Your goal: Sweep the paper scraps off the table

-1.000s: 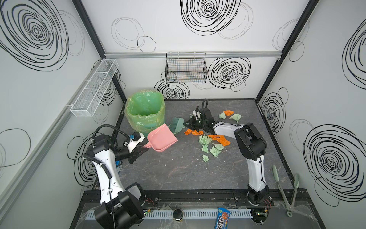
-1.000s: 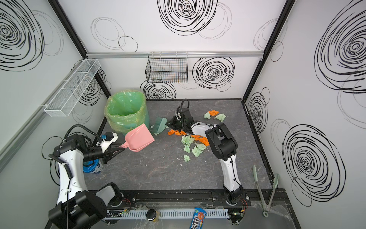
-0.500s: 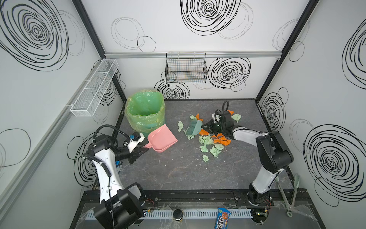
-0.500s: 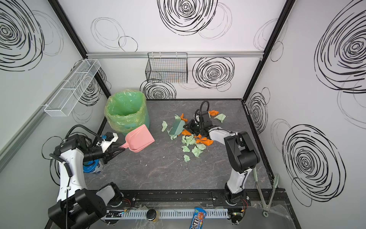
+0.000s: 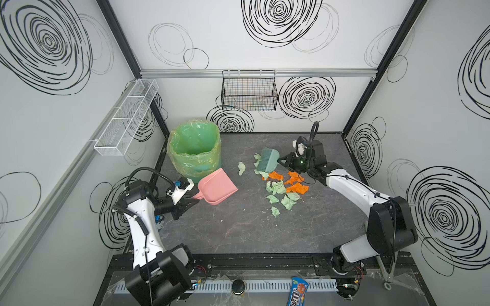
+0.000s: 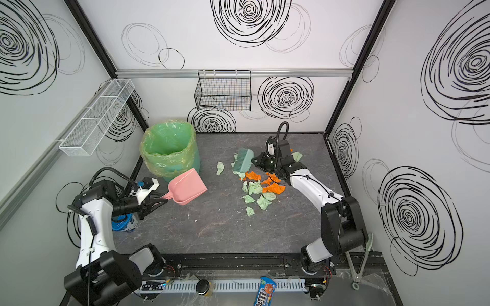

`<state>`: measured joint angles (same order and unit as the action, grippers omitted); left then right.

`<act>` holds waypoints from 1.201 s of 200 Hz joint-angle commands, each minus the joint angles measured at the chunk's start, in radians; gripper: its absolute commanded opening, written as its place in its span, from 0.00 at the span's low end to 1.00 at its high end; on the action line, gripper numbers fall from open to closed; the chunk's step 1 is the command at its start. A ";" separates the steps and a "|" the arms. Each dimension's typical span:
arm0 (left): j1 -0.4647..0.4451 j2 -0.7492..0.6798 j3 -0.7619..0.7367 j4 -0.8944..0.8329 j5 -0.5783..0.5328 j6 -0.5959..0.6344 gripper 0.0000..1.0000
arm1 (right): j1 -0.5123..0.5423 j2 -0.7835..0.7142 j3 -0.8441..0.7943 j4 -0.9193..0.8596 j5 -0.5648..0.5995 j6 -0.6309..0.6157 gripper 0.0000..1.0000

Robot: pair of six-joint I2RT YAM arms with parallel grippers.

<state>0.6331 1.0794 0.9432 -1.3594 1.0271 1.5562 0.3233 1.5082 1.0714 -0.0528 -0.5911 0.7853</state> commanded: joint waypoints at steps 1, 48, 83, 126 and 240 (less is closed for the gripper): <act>-0.004 0.006 -0.009 -0.026 0.027 0.024 0.00 | -0.007 0.053 0.070 0.061 -0.006 0.035 0.00; 0.002 -0.024 0.001 -0.041 0.010 0.023 0.00 | 0.026 0.219 0.279 -0.029 0.076 0.039 0.00; 0.015 -0.065 -0.021 -0.027 -0.032 0.045 0.00 | 0.033 0.163 0.172 -0.017 0.069 0.021 0.00; 0.007 -0.027 -0.032 -0.028 0.005 0.050 0.00 | -0.017 0.017 0.023 -0.013 0.072 0.013 0.00; 0.006 -0.016 -0.022 -0.041 0.006 0.051 0.00 | -0.057 -0.120 -0.010 -0.012 -0.003 0.026 0.00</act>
<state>0.6369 1.0782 0.9119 -1.3628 1.0119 1.5791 0.2657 1.4403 1.0382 -0.0574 -0.6052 0.8635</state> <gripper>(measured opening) 0.271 0.104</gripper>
